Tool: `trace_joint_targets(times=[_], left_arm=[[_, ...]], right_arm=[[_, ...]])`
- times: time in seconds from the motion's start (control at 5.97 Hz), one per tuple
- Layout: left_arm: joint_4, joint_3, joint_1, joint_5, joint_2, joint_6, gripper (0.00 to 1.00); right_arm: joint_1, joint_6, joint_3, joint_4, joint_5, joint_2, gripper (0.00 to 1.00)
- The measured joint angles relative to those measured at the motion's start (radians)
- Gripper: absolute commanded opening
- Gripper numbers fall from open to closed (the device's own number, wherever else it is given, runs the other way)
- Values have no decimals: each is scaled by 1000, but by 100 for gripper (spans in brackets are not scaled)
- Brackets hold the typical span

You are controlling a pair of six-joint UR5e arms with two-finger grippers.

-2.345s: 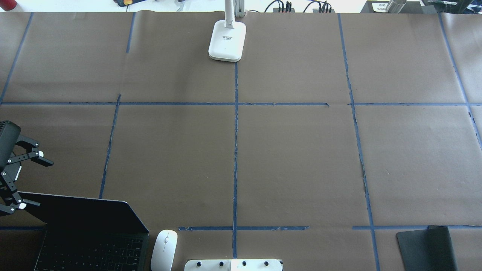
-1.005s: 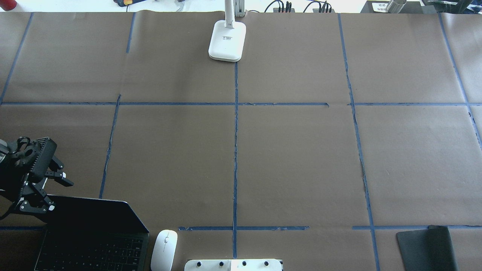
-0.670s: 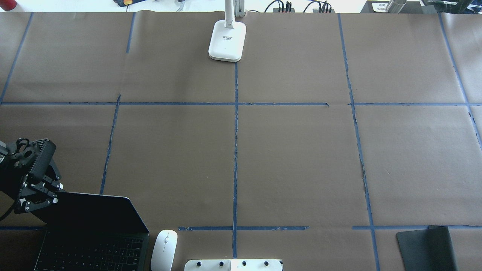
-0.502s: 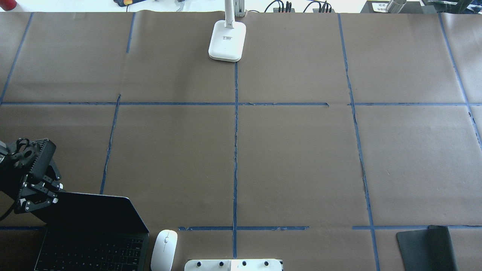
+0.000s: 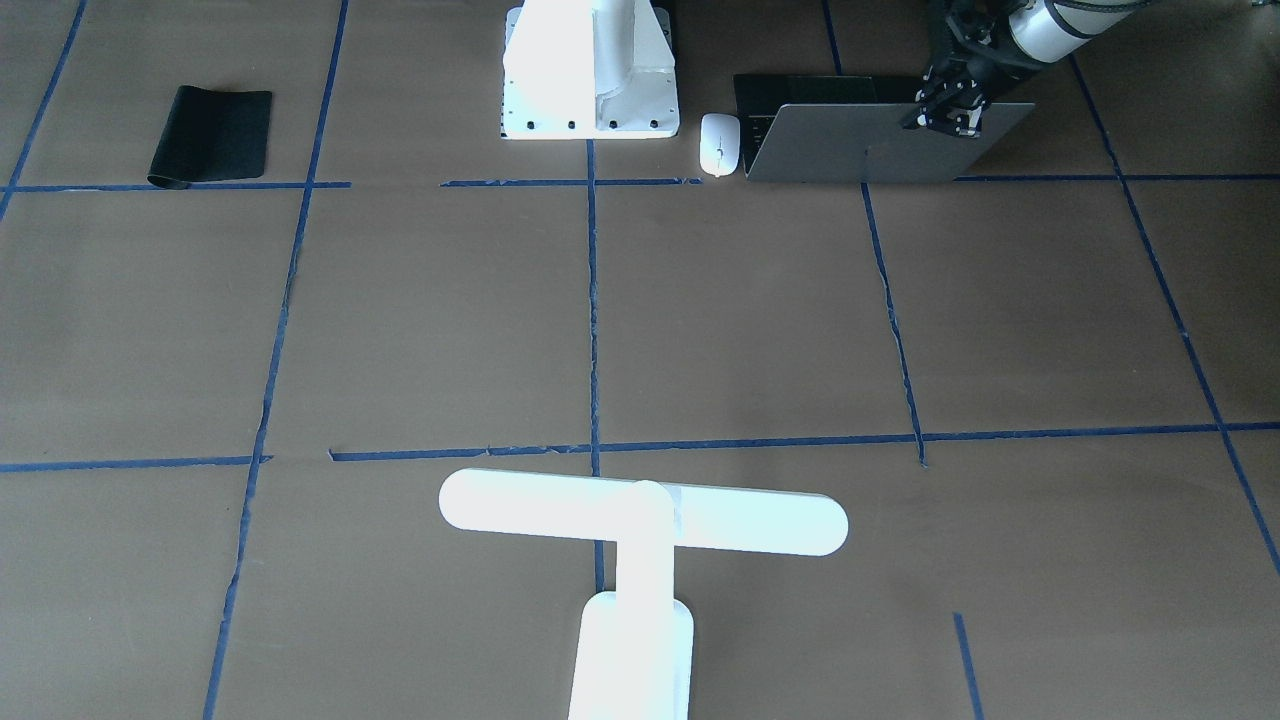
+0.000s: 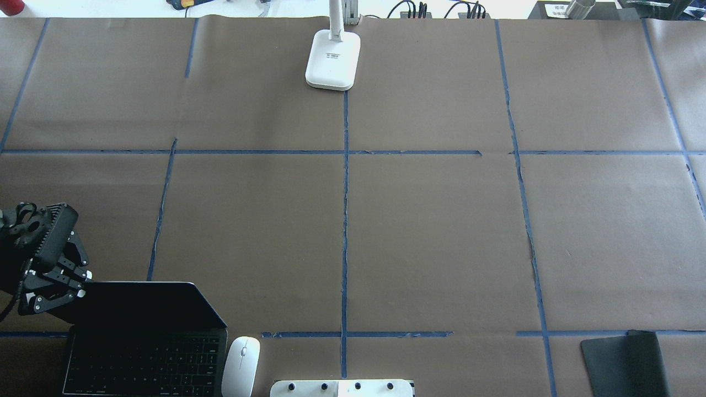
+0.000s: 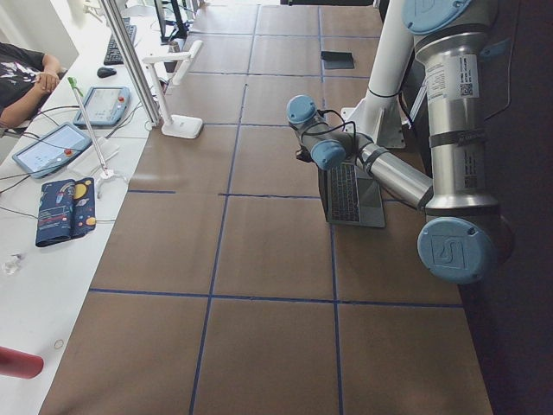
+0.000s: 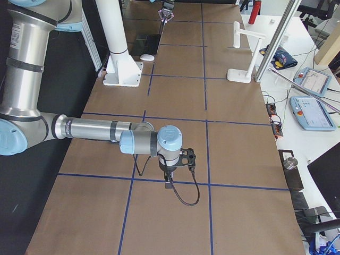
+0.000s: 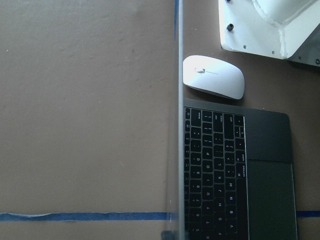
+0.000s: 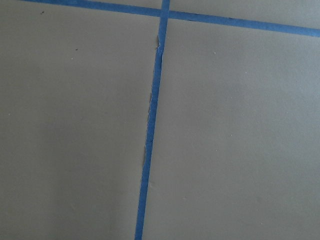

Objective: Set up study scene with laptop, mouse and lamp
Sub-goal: 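Grasp the laptop screen edge with the left gripper and pull it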

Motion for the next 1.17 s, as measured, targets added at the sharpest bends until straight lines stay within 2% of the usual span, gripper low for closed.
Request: trace_joint_targets(times=[0.67,1.17], left_arm=[[2,-8,-65,6,-36,12,3],[43,69,-107,13,-187,10,3]], right_arm=[[0,0,0,0,0,0,100],[0,0,0,0,0,0,100]])
